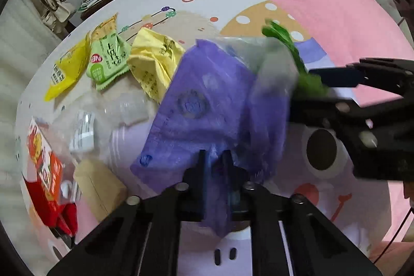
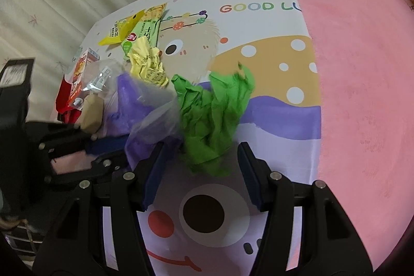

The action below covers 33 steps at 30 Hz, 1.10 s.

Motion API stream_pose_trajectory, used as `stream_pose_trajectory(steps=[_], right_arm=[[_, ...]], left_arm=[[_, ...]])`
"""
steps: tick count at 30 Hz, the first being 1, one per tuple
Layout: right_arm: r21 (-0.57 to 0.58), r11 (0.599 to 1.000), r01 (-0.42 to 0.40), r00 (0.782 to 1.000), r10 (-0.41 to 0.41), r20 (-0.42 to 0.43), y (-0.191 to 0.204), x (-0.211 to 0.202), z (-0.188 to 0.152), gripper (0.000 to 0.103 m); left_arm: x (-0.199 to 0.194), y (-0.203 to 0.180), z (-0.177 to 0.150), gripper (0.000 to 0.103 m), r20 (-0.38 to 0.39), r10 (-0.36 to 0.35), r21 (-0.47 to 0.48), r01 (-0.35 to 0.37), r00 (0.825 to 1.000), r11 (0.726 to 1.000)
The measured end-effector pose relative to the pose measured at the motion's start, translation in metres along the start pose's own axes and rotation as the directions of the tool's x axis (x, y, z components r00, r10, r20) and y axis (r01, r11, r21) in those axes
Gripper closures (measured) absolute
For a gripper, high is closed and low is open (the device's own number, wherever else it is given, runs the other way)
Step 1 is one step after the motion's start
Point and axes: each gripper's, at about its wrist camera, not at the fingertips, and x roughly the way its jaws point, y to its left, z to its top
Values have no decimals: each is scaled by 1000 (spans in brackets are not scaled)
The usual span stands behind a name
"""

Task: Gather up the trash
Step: 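Grasp the green paper with the right tool while the left tool grasps the purple bag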

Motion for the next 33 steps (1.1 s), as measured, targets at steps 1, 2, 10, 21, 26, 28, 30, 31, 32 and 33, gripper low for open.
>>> stream_pose_trajectory(steps=[1,2,10,21,26,28,30,31,32,33], right_arm=[[0,1000,2,1000,-2,1,-1,-1,0,50],[-1,1000,4,1000,-4,4,0,-1,-1,50],[-11,1000,25,999,-24,25,8,1,-5,81],[-88,996,-7,1000,9,25,39,-2,-23,87],[-100,995,-23,999,25,23,38,-4,-28,87],[-101,994,-28,999,30,22,37,-4,-29,87],[-107,994,-30,999,33,21,36,-4,-30,88],[-112,993,-32,999,35,21,36,-4,-31,88],[-119,992,-35,999,38,21,37,-4,-31,89],[-124,992,-37,999,39,19,37,-3,-32,90]], left_arm=[[-1,0,-3,103,-3,-11,-21,11,1000,1000],[-2,1,-5,103,-4,-19,-38,18,1000,999],[-33,18,-43,103,17,-47,-156,49,999,986],[-65,29,-63,39,76,-117,-199,130,990,971],[-49,42,-48,38,55,-137,-227,146,989,963],[-37,48,-40,38,30,-145,-245,148,989,958],[-28,52,-36,38,13,-174,-255,171,985,952],[-24,52,-33,38,5,-174,-254,169,985,952],[-22,51,-31,38,1,-177,-248,172,984,953],[-19,51,-30,38,-3,-187,-241,181,982,954]])
